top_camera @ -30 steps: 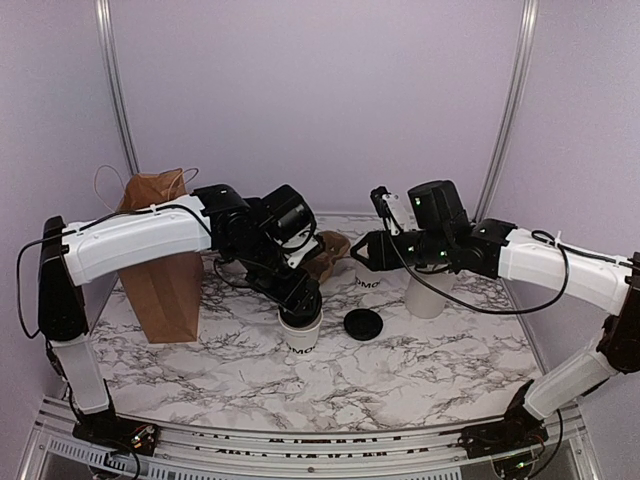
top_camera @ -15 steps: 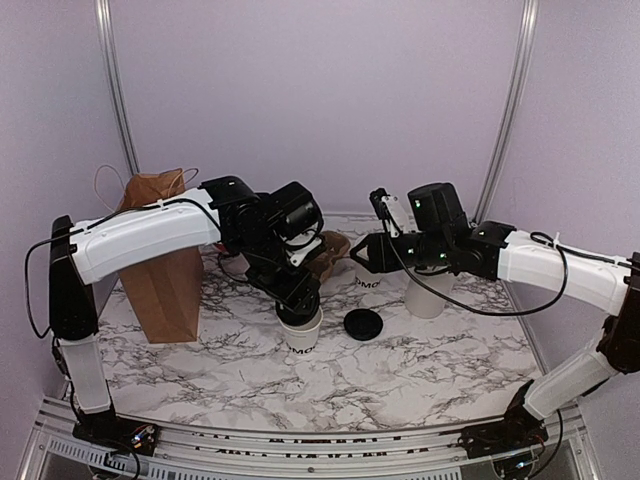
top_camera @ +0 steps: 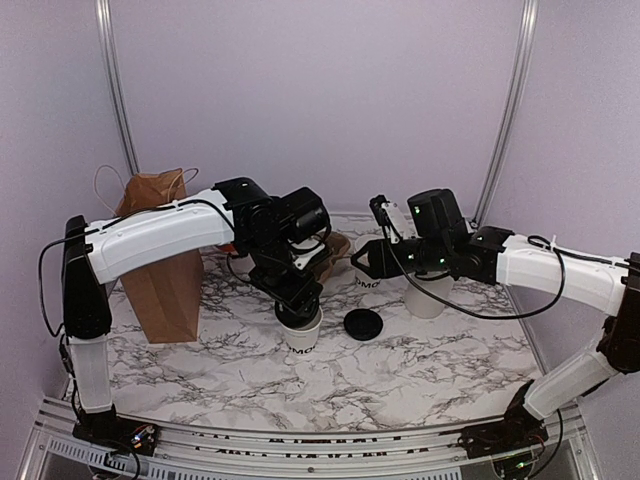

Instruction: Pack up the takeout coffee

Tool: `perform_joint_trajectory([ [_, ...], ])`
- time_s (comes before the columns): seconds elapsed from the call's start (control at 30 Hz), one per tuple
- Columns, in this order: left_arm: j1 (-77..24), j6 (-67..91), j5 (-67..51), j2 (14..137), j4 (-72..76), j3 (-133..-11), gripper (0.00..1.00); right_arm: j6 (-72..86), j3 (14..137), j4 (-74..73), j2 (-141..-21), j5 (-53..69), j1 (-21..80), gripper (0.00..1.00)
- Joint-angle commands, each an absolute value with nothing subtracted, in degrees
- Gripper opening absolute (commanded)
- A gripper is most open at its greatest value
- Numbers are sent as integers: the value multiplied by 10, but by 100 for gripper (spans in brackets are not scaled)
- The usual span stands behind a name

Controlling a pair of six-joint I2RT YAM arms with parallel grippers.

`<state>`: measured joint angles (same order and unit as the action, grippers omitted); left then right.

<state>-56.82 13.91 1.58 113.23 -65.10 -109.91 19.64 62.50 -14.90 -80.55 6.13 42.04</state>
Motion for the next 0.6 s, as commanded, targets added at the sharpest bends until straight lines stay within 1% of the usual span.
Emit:
perform_joint_trajectory([
  [0.0, -574, 137, 23, 1146, -676, -1119, 80, 192, 626, -133, -788, 69, 413, 49],
  [0.57, -573, 134, 26, 1159, -677, -1130, 80, 193, 624, -133, -790, 74, 410, 49],
])
